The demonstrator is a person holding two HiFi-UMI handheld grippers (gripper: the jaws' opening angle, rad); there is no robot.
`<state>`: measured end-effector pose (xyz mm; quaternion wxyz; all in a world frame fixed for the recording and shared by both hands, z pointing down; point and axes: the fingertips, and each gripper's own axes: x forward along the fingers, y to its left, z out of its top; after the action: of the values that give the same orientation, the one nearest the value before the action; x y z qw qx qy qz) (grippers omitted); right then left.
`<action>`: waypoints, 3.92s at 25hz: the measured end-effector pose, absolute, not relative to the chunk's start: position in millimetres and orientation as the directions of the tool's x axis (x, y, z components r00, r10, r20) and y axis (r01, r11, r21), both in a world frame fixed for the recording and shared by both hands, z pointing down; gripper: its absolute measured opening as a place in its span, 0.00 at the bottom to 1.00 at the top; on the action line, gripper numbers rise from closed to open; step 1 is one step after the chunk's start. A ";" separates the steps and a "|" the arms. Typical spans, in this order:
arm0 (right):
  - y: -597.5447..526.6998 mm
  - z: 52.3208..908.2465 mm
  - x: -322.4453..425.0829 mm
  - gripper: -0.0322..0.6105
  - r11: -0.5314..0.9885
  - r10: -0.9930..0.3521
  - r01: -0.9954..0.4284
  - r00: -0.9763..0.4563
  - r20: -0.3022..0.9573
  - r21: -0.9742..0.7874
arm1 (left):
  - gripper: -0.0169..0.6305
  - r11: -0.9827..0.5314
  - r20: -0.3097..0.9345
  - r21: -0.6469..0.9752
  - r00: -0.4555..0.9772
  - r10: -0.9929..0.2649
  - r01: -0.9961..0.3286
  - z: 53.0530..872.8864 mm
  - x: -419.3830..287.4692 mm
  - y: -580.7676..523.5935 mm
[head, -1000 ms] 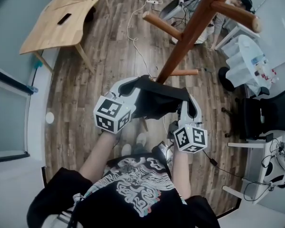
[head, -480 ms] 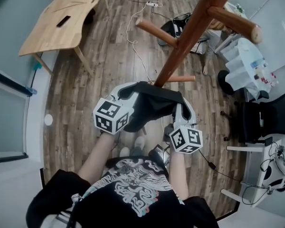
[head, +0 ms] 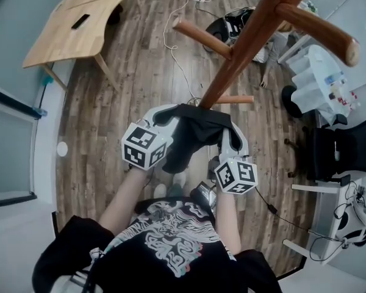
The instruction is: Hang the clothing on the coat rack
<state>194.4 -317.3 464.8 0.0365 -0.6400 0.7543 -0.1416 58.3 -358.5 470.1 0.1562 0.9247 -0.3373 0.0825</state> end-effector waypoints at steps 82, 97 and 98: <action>-203.2 454.8 154.9 0.12 0.158 -0.979 -0.974 -0.176 0.105 -0.160 | 0.31 -0.698 0.285 0.205 0.724 -0.628 -0.686 471.9 23.7 -262.1; -135.6 435.4 155.9 0.05 0.068 -0.996 -0.990 -0.074 0.043 -0.119 | 0.01 -0.799 0.258 -0.042 0.766 -0.588 -0.600 461.1 47.1 -197.3; -133.7 435.7 156.0 0.05 0.071 -0.996 -0.991 -0.077 0.048 -0.117 | 0.01 -0.801 0.259 -0.054 0.766 -0.588 -0.596 460.9 49.8 -194.0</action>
<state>156.0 -133.7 435.7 0.0223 -0.6789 0.7315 -0.0595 49.8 -194.0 460.9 0.0158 0.9397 -0.3150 0.1324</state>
